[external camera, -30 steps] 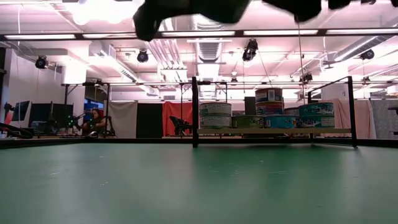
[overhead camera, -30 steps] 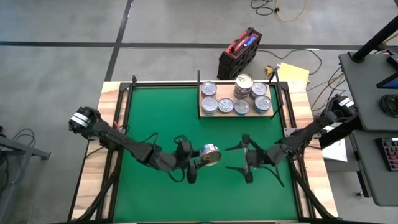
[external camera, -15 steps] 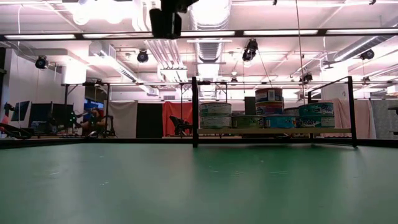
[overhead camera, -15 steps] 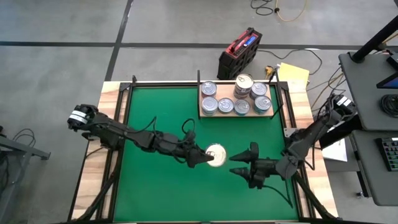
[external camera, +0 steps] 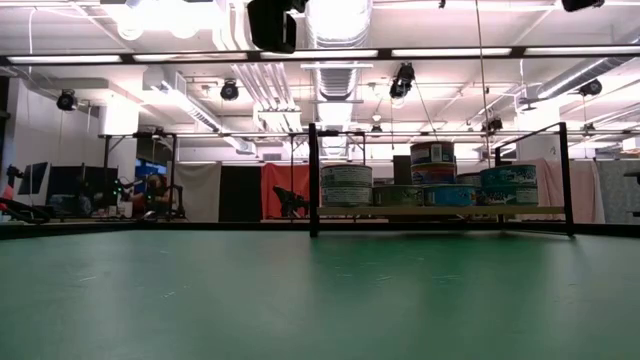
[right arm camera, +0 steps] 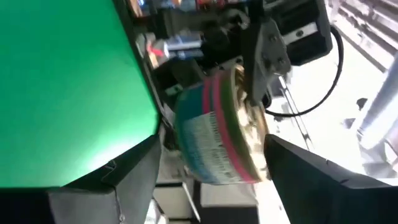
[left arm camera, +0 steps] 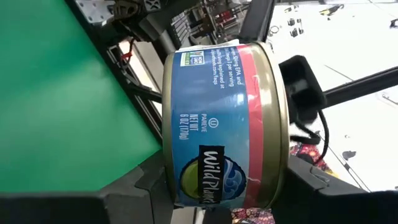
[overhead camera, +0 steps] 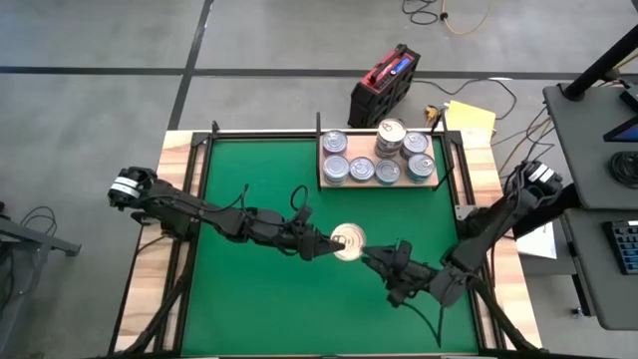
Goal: Stack canned seafood by type on shelf
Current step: Stack the blue/pink tuna can on top of the blue/pink tuna can on the shelf
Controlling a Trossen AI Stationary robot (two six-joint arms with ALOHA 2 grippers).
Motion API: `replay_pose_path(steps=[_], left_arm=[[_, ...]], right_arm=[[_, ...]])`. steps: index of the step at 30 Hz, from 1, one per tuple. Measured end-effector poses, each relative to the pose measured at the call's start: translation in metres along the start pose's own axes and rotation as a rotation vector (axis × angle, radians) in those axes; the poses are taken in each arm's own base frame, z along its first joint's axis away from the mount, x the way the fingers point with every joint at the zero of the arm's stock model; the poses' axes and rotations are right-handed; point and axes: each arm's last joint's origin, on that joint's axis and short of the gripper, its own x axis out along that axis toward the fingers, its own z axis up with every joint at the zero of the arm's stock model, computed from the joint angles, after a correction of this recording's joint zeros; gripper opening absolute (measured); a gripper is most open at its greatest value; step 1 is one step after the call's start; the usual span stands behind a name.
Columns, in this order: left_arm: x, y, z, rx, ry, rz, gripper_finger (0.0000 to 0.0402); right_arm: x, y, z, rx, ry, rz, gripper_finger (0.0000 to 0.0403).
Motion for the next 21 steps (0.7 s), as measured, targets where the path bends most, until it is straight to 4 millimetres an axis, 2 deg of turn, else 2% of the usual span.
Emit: replay_pose_path(steps=[11,21], left_arm=[[-0.001,-0.003,-0.003,-0.010,0.008,-0.025,0.0176],[-0.002,-0.007,-0.009,-0.001,0.021,-0.037,0.0176]], right_arm=[[0.027,0.008,0.026,-0.188,0.133,-0.018,0.0247],[0.041,0.003,0.036,-0.200,0.207,-0.038,0.0221]])
